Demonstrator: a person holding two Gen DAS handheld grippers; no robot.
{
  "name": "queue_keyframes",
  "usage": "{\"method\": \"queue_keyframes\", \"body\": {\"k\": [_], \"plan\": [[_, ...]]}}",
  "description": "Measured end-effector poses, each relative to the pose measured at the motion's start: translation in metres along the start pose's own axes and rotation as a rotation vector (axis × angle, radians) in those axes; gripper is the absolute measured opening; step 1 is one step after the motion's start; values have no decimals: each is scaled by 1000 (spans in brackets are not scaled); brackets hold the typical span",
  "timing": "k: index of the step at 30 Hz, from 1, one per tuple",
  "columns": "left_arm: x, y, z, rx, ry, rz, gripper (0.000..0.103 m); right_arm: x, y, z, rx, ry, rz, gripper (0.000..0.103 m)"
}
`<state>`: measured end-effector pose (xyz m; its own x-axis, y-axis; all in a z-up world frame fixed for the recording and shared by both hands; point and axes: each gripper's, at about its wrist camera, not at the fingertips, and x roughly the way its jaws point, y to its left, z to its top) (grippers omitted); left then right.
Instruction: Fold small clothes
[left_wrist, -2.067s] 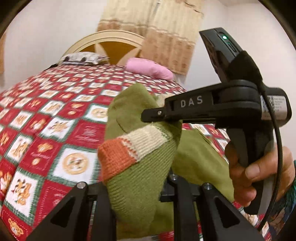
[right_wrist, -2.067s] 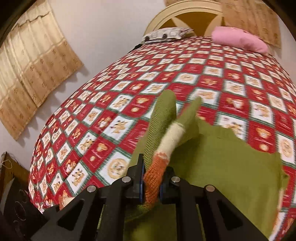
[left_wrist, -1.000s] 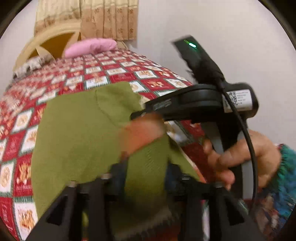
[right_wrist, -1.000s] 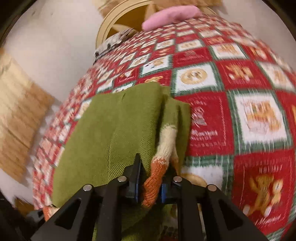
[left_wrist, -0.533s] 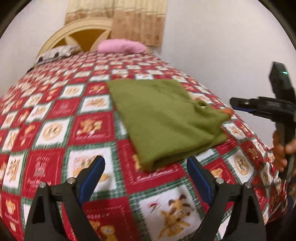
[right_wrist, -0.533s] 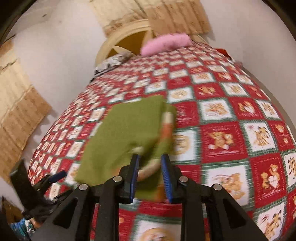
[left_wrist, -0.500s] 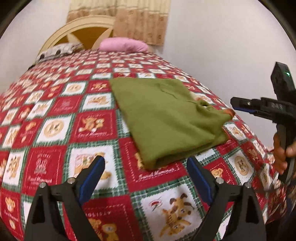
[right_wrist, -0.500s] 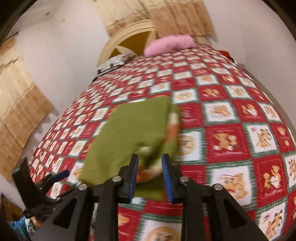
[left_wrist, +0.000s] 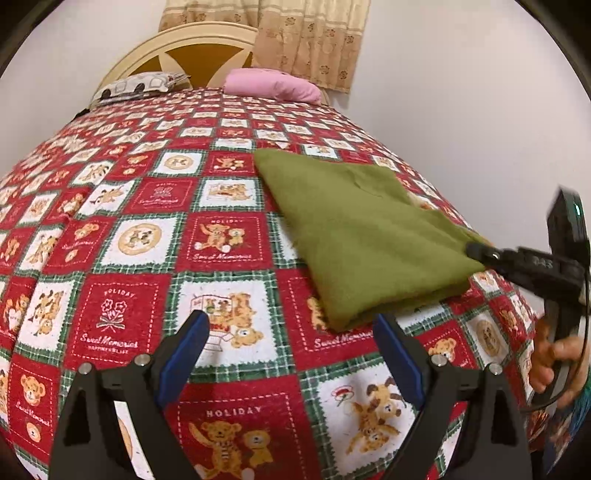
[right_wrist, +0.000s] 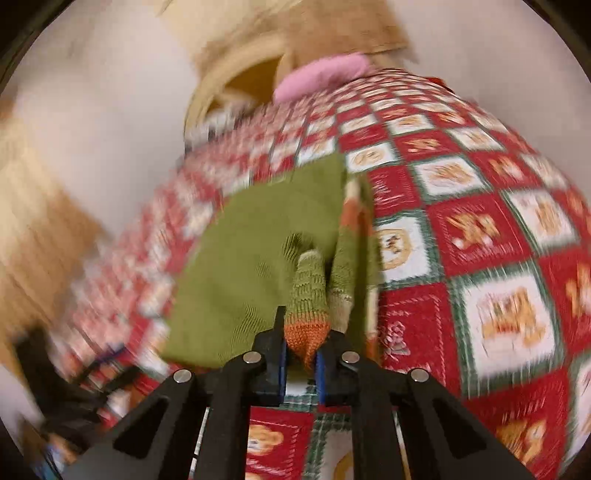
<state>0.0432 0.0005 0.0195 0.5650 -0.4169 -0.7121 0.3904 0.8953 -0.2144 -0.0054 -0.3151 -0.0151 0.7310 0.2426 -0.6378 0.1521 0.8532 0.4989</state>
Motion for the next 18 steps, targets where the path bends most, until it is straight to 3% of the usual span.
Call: {"method": "queue_keyframes", "body": {"k": [2,4,8,10,14,18], "plan": [[6,4,0,-23,14,-5,92,13,-8,-13,5,47,-58,11],[12,7,0,-40,29,-4,92,22,-11,-25,7,67,-42,11],[16,8,3,-37,38,-3,92,16,-9,-19,-11,77,-37,12],[17,9,10,-28,26,2,92,7,-3,-14,-49,86,-56,19],[22,12,21,-42,4,1,92,-24,7,3,-74,-34,-106,56],[33,12,28,-88,17,-28,92,-20,25,23,-135,-68,-108,57]]}}
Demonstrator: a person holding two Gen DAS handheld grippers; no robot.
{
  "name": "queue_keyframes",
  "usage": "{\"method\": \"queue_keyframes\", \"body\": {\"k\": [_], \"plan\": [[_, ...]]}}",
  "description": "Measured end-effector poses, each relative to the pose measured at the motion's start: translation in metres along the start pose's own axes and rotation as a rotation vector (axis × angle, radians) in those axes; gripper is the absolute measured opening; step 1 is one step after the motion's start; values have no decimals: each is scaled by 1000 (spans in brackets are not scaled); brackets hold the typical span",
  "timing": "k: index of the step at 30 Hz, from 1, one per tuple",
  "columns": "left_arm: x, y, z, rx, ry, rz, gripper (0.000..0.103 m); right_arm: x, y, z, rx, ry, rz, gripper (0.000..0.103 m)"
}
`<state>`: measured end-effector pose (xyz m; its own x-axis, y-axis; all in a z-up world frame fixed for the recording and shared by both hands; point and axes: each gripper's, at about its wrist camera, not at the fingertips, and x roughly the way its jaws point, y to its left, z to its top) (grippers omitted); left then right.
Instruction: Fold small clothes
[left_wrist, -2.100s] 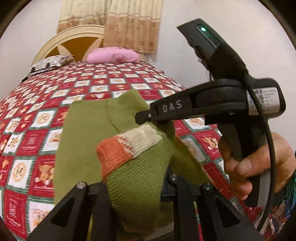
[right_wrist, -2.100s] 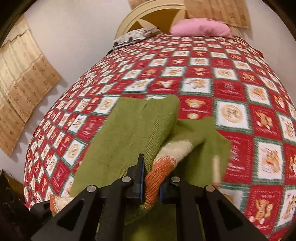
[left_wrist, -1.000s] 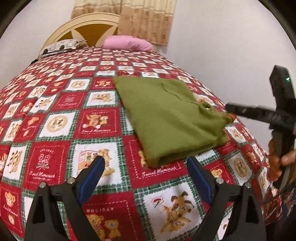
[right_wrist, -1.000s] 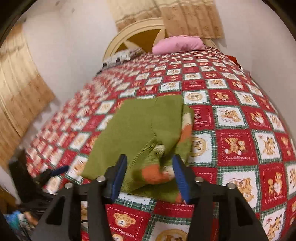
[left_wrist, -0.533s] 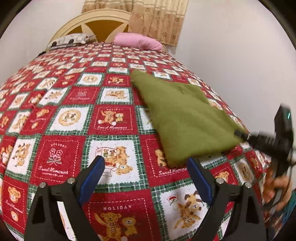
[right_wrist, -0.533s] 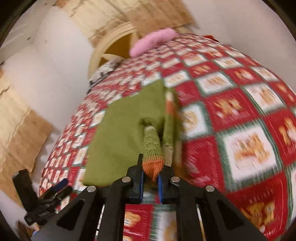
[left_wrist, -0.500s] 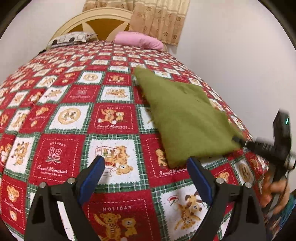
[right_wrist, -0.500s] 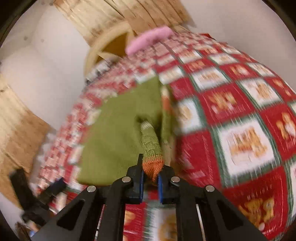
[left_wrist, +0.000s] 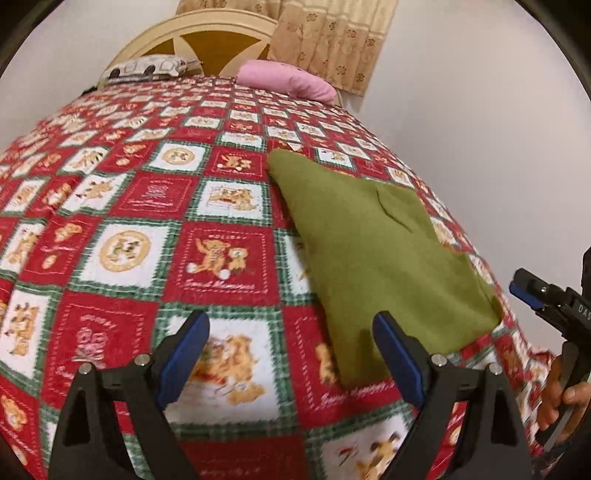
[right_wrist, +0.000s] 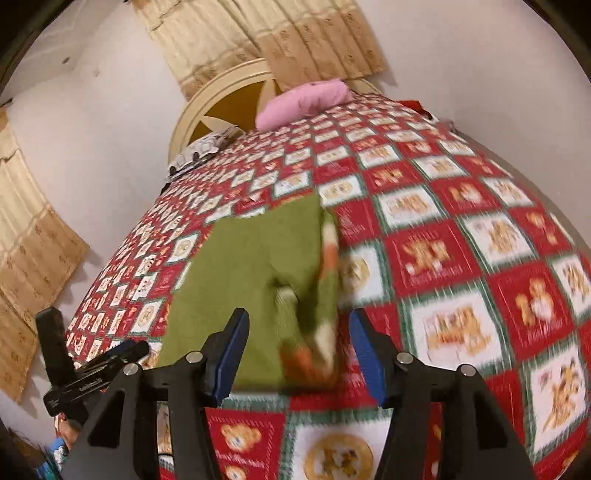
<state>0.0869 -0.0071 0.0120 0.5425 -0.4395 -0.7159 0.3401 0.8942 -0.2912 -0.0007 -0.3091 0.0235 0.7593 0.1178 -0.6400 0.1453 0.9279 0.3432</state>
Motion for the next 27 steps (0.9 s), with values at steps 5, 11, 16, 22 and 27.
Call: {"method": "queue_keyframes", "body": {"k": [5,11,16,22,27], "plan": [[7,-13,6,13,-2,2,92,58,11,20,-31,105,-13,57],[20,-29,18,53,-11,23,92,89,10,24,-60,131,-31,16],[50,-25,18,-24,55,31,95,84,3,20,-102,90,-105,16],[59,-34,7,21,79,86,102,98,-18,7,-79,125,-102,18],[38,-32,24,97,61,139,102,62,-16,16,-31,56,-73,23]]}}
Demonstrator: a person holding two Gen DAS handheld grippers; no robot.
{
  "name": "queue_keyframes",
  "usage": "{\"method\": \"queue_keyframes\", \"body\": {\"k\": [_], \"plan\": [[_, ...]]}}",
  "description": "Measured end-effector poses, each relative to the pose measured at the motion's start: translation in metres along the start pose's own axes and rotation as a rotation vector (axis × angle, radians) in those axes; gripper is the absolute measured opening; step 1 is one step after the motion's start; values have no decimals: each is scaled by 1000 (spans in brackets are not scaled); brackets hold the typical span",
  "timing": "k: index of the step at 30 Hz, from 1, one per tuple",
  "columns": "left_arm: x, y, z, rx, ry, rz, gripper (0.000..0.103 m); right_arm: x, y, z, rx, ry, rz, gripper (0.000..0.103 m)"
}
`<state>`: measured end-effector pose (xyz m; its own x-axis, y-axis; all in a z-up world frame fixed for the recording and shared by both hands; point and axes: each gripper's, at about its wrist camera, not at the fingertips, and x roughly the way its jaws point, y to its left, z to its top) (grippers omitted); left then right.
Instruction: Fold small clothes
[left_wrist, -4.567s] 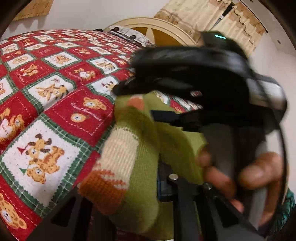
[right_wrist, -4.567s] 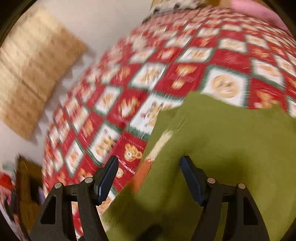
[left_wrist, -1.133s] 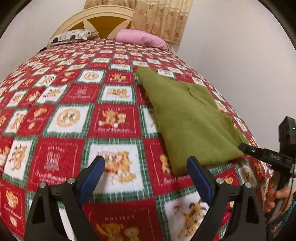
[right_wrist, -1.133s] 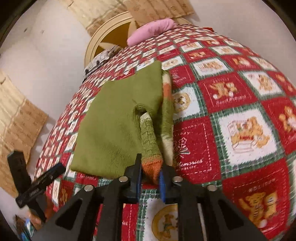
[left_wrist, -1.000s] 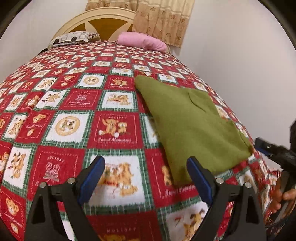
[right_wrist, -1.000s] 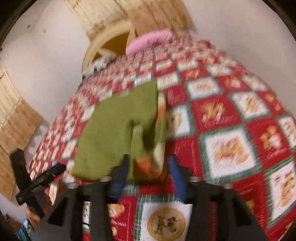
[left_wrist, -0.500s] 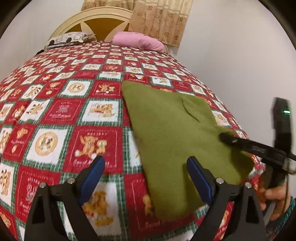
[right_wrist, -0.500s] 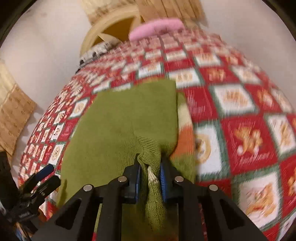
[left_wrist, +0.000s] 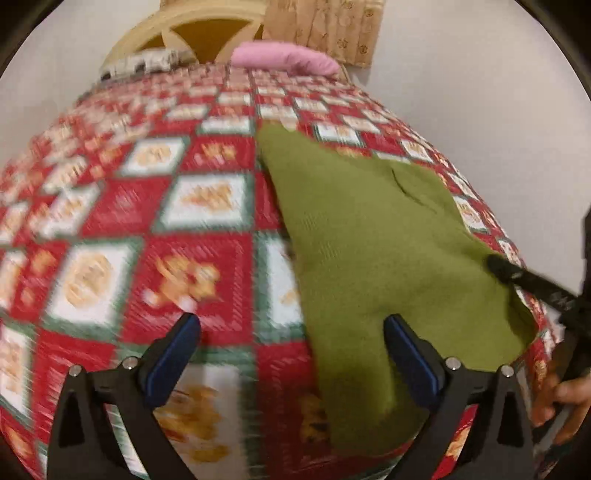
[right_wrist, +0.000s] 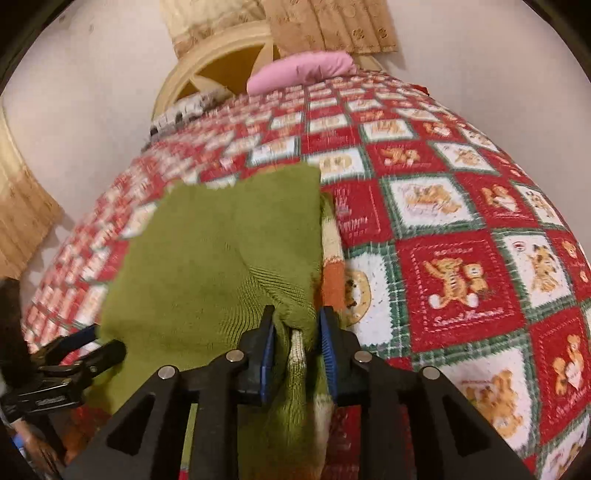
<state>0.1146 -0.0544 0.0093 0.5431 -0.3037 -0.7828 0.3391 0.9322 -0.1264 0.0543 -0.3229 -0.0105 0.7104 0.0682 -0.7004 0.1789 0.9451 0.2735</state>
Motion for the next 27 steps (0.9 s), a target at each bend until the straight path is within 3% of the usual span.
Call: {"method": "queue_keyframes", "body": {"k": [3,5,9,12,14,20,23,27], "plan": [[-13,3,20,23,-67,104,102,-23,19,19,-74,-124,-109,25],[-12,1,31,42,-94,135,102,-20,34,31,-133,-144,-127,25],[6,-10,45,80,-90,190,102,16,59,52,-262,-90,-131,25],[32,-14,52,93,-37,221,102,73,48,63,-252,53,-138,25],[41,-15,53,84,-31,217,103,103,29,59,-212,129,-148,21],[60,-27,53,88,-26,234,103,109,13,65,-161,81,-164,20],[58,-27,53,109,-28,223,103,93,10,67,-132,52,-159,20],[39,-5,55,106,-30,64,102,29,-30,59,57,-103,-86,23]]}}
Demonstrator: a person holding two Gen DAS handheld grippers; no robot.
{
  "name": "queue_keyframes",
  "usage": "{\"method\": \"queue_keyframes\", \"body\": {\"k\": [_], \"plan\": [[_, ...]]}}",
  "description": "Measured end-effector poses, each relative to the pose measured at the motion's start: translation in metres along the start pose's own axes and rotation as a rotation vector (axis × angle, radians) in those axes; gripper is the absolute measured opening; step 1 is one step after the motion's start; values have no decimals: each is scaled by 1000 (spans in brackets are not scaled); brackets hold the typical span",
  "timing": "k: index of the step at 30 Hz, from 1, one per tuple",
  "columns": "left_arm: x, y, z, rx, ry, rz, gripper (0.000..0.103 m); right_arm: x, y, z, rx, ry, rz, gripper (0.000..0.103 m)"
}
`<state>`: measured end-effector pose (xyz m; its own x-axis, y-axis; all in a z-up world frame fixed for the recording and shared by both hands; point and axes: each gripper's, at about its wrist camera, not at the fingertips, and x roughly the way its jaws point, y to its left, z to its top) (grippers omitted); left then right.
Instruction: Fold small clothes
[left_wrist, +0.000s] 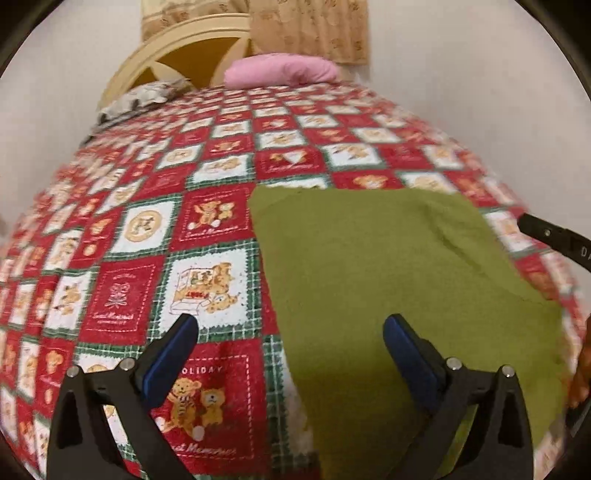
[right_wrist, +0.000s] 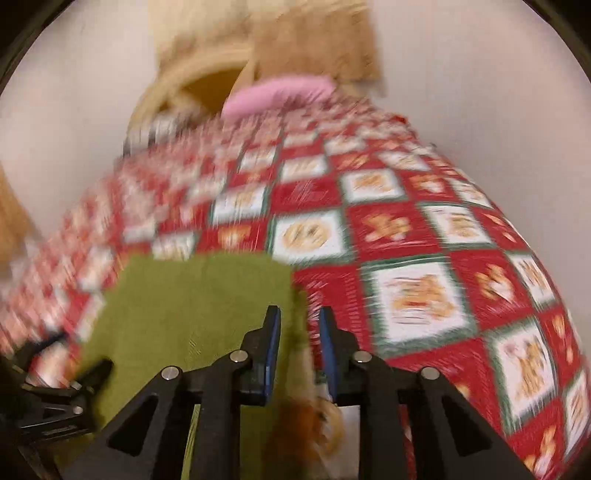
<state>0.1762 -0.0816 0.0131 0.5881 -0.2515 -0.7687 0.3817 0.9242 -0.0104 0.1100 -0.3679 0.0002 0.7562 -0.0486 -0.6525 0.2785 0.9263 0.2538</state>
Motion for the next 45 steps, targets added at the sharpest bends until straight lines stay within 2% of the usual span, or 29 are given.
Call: {"method": "queue_keyframes", "body": {"k": [1,2,3,5,7,9,10,11,12,13,15,18,24,25,26,28,30,32,34,39,45], "plan": [[-7,7,0,-12,-16,-42,102,-11,-11,-3,33,-7,19,27],[-11,10,0,-23,-34,-69,102,-18,-17,-5,60,-4,46,39],[-15,14,0,-38,-50,-90,102,-22,-21,-7,83,5,75,58],[-15,18,2,-95,-51,-138,102,-21,-28,-16,135,51,168,71],[-4,18,1,-158,-14,-202,101,-10,-25,-24,148,120,231,71],[18,17,-3,-225,66,-284,101,2,-15,-33,125,161,233,71],[31,16,-7,-255,116,-300,101,12,-9,-37,101,189,239,71],[39,14,-11,-275,135,-298,101,23,-4,-42,86,227,259,71],[36,10,-15,-260,98,-280,101,34,-1,-47,85,267,297,71],[34,4,-15,-229,84,-263,101,41,3,-53,83,278,323,72],[35,-3,-15,-199,83,-255,101,41,11,-57,26,249,303,76],[38,-2,-16,-209,67,-282,102,44,22,-58,-25,255,281,76],[41,-3,-13,-175,47,-269,101,55,20,-54,10,248,305,76],[40,-4,-12,-171,45,-267,97,58,24,-51,7,249,295,76],[39,-5,-12,-163,42,-267,87,60,28,-50,-6,249,279,75],[38,-10,-9,-145,43,-279,71,57,40,-48,-60,243,223,66],[34,-13,-6,-136,55,-264,62,51,45,-47,-71,245,229,44],[29,-16,-5,-131,59,-243,49,43,53,-48,-96,229,184,37],[21,-18,-4,-116,61,-219,42,28,66,-50,-153,193,133,32],[-4,-17,-10,-95,60,-210,38,-17,85,-52,-163,114,151,28],[-55,-19,-28,-14,19,-175,38,-78,109,-71,-164,54,168,28]]}}
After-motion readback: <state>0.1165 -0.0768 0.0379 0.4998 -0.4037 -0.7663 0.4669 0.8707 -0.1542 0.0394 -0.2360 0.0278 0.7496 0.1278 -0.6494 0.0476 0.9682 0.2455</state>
